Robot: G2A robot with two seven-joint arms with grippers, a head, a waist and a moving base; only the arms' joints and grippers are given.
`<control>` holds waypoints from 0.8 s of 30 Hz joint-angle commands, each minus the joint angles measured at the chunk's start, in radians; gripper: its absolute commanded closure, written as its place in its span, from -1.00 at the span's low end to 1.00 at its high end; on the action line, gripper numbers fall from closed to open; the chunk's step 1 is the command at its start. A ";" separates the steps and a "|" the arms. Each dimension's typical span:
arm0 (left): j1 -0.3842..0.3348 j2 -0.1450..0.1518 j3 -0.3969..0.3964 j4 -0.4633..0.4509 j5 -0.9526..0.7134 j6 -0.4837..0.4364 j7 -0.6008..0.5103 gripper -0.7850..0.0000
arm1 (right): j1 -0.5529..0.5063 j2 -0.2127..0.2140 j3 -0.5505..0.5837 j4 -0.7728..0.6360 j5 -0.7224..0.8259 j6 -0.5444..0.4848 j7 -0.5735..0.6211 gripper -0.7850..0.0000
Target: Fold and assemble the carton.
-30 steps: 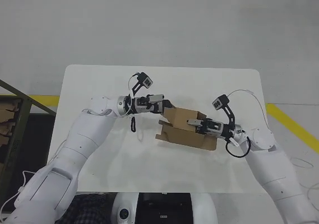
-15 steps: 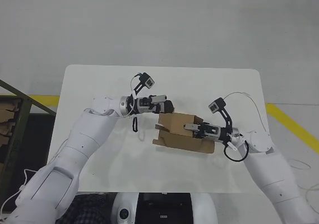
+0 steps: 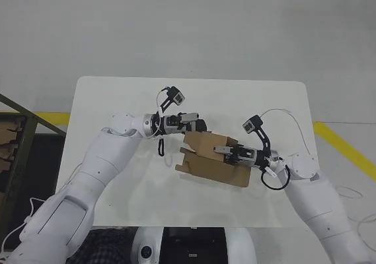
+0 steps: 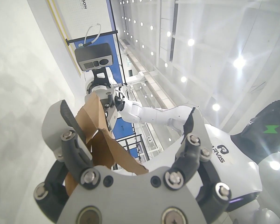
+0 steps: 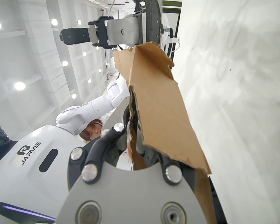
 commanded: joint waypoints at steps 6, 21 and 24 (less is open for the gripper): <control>0.001 0.000 -0.002 0.003 -0.004 -0.007 0.007 -1.00 | 0.012 -0.002 0.001 0.020 0.007 -0.001 -0.007 1.00; 0.012 0.005 -0.017 -0.010 -0.002 -0.009 0.009 -1.00 | 0.014 -0.003 0.033 0.048 0.005 -0.012 -0.109 1.00; 0.013 0.005 -0.015 -0.012 0.003 -0.008 0.009 -1.00 | 0.015 -0.004 0.036 0.054 0.008 -0.012 -0.133 1.00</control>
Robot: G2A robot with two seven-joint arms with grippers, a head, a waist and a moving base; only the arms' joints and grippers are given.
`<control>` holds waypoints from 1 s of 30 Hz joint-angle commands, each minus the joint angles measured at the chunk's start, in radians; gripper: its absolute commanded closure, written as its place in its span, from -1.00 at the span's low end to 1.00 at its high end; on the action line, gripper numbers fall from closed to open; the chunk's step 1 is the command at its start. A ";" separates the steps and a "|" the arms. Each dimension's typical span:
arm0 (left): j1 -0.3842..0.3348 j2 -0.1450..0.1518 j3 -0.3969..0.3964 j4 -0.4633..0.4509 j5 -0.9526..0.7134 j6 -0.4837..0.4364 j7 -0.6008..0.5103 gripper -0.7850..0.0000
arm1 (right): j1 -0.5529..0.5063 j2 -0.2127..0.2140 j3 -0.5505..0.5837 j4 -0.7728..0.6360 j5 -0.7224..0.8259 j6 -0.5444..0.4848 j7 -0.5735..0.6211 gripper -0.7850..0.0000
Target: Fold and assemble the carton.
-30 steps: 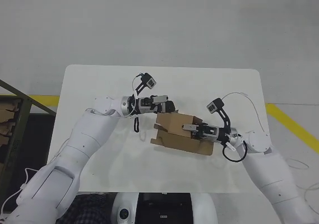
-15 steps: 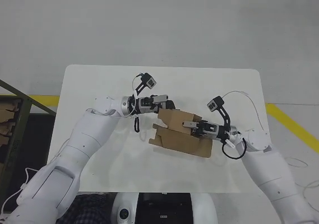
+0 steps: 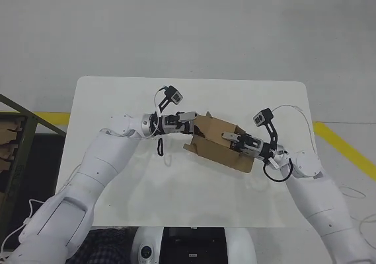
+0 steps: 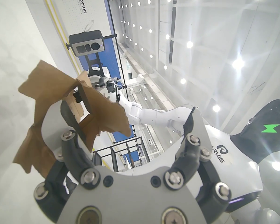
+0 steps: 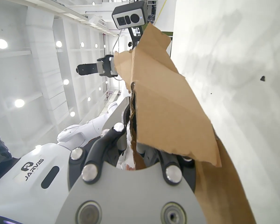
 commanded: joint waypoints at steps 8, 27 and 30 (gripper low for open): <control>0.002 -0.002 0.010 -0.002 0.003 0.004 -0.004 -1.00 | 0.001 -0.004 0.012 0.019 0.006 -0.005 -0.064 1.00; -0.006 -0.010 0.035 0.006 0.003 0.008 -0.008 -1.00 | -0.007 -0.016 0.012 0.005 -0.027 -0.012 -0.190 1.00; -0.007 -0.011 0.035 0.008 0.003 0.008 -0.008 -1.00 | -0.010 -0.017 0.019 0.000 -0.020 -0.010 -0.209 1.00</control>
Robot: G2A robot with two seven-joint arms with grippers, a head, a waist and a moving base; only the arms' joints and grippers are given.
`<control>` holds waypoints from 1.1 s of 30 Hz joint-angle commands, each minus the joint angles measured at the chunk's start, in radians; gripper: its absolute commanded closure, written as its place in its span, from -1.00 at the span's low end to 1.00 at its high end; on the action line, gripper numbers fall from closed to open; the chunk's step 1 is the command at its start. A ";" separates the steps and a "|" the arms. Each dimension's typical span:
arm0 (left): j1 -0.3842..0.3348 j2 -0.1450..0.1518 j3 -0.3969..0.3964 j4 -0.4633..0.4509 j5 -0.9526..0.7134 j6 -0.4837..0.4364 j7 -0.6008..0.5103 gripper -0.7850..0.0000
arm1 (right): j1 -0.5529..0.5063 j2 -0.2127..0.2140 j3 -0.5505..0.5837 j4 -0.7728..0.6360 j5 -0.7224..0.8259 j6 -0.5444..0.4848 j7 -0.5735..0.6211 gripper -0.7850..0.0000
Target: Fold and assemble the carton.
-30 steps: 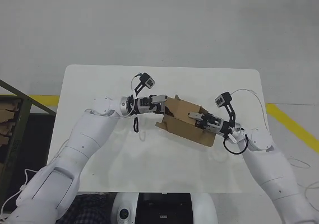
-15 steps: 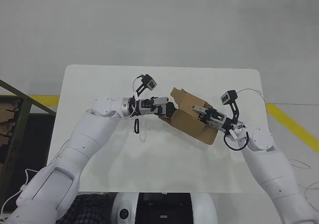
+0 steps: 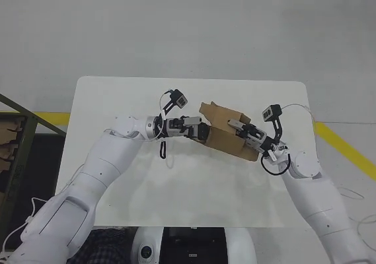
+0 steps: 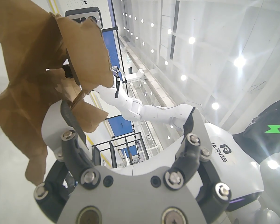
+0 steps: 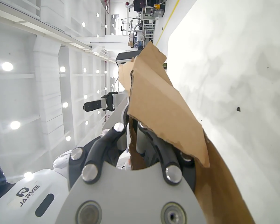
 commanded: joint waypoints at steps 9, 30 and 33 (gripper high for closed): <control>0.000 -0.002 0.001 0.003 -0.006 0.001 -0.001 -1.00 | -0.005 -0.005 0.010 -0.006 0.014 0.007 -0.040 1.00; -0.012 -0.007 0.001 0.036 -0.009 -0.001 0.001 -1.00 | -0.036 -0.012 0.002 -0.062 0.000 0.022 -0.006 1.00; -0.013 -0.007 -0.001 0.041 -0.006 -0.003 0.003 -1.00 | -0.044 -0.011 0.004 -0.071 -0.012 0.028 0.002 1.00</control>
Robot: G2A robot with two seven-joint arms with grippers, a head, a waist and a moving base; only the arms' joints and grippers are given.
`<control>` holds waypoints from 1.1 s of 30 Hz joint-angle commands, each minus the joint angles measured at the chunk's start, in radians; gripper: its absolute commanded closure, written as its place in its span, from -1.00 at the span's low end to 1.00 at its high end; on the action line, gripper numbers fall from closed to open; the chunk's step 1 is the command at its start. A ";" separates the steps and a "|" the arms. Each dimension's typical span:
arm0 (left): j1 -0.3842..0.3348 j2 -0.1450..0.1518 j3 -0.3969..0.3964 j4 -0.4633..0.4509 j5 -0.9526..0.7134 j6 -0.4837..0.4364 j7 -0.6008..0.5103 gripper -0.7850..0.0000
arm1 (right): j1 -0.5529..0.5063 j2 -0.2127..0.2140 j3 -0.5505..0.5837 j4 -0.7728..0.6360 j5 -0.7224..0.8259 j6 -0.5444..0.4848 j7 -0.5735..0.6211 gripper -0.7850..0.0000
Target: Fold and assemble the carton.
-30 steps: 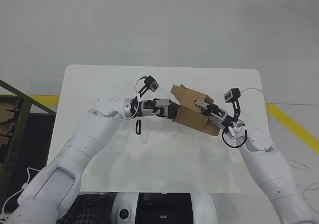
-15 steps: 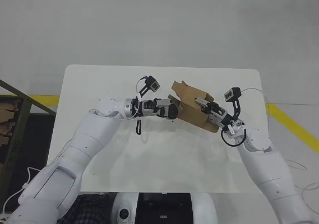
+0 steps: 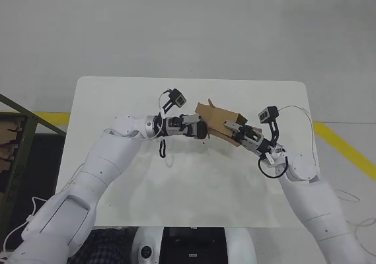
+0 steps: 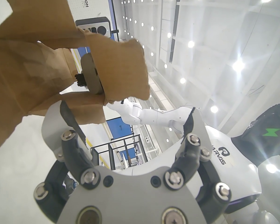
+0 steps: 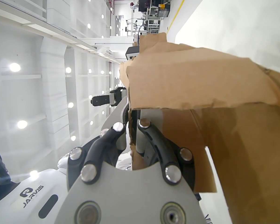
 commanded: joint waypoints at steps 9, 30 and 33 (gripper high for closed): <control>0.003 0.001 -0.008 -0.006 0.000 -0.004 0.004 -1.00 | -0.027 0.002 0.010 -0.025 -0.016 0.009 -0.008 1.00; 0.008 0.016 -0.024 -0.023 0.069 -0.044 0.044 -1.00 | -0.046 0.009 0.036 -0.044 -0.117 0.045 -0.018 1.00; 0.004 0.020 -0.019 -0.025 0.109 -0.061 0.061 -1.00 | -0.047 0.011 0.037 -0.051 -0.137 0.058 -0.017 1.00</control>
